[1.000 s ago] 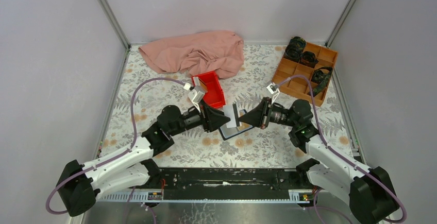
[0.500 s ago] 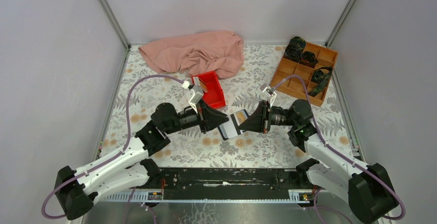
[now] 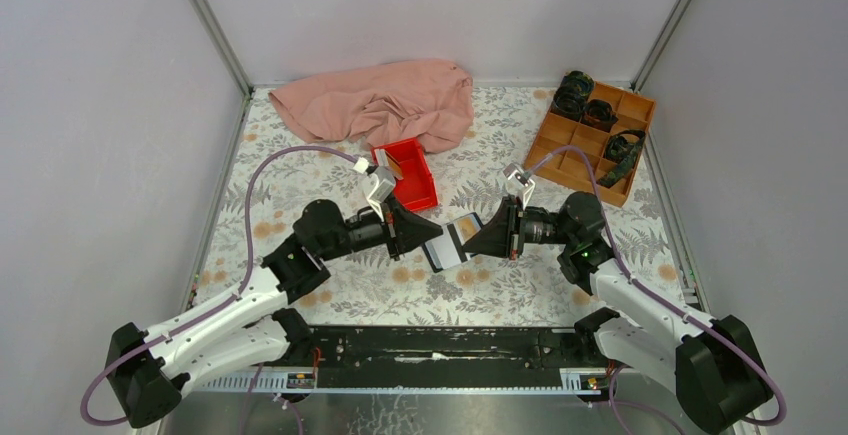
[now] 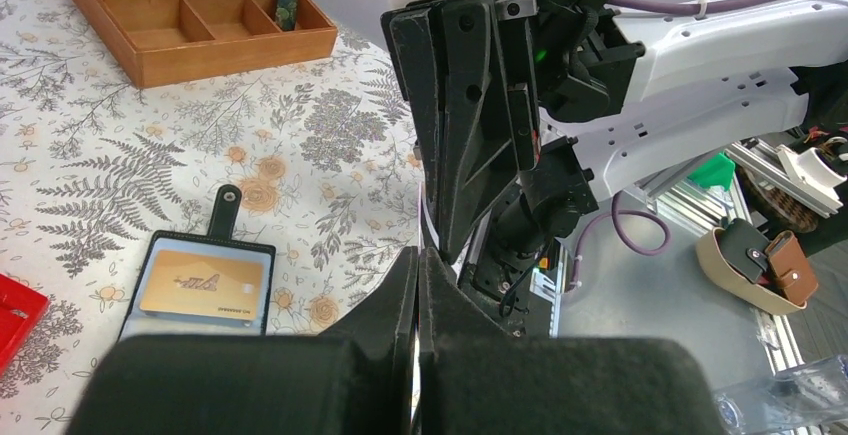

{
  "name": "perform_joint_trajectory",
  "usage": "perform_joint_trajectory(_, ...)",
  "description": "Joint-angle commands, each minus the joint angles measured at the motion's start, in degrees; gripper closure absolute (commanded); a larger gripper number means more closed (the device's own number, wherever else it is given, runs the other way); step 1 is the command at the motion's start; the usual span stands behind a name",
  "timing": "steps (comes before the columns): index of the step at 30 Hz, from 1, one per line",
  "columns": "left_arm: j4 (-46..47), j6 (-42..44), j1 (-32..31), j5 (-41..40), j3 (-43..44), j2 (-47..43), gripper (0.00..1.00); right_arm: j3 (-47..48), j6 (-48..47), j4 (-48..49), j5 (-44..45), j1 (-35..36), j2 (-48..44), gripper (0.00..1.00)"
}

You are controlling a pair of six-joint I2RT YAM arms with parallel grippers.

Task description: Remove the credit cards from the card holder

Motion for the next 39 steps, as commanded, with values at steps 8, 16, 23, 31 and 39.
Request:
perform_joint_trajectory(8,-5.66,-1.39,0.39,-16.48,2.34,1.19,1.0,3.51,-8.68,-14.66,15.71,0.33,-4.64,0.57)
perform_joint_trajectory(16,-7.88,-4.67,0.48,-40.2,4.21,1.37,1.0,3.82,-13.72,-26.35,32.65,0.35,-7.31,0.42)
perform_joint_trajectory(23,-4.53,-10.91,2.34,-58.04,7.65,9.96,1.0,2.48,-14.75,-24.8,33.81,0.34,-1.55,0.43)
perform_joint_trajectory(31,1.58,-8.77,3.03,-71.06,14.38,22.79,1.0,0.11,-15.91,-22.12,33.14,0.31,1.98,0.45)
perform_joint_trajectory(39,10.07,-7.67,6.74,-76.3,18.44,33.07,1.0,-0.85,-15.99,-20.98,32.93,0.32,2.57,0.45)
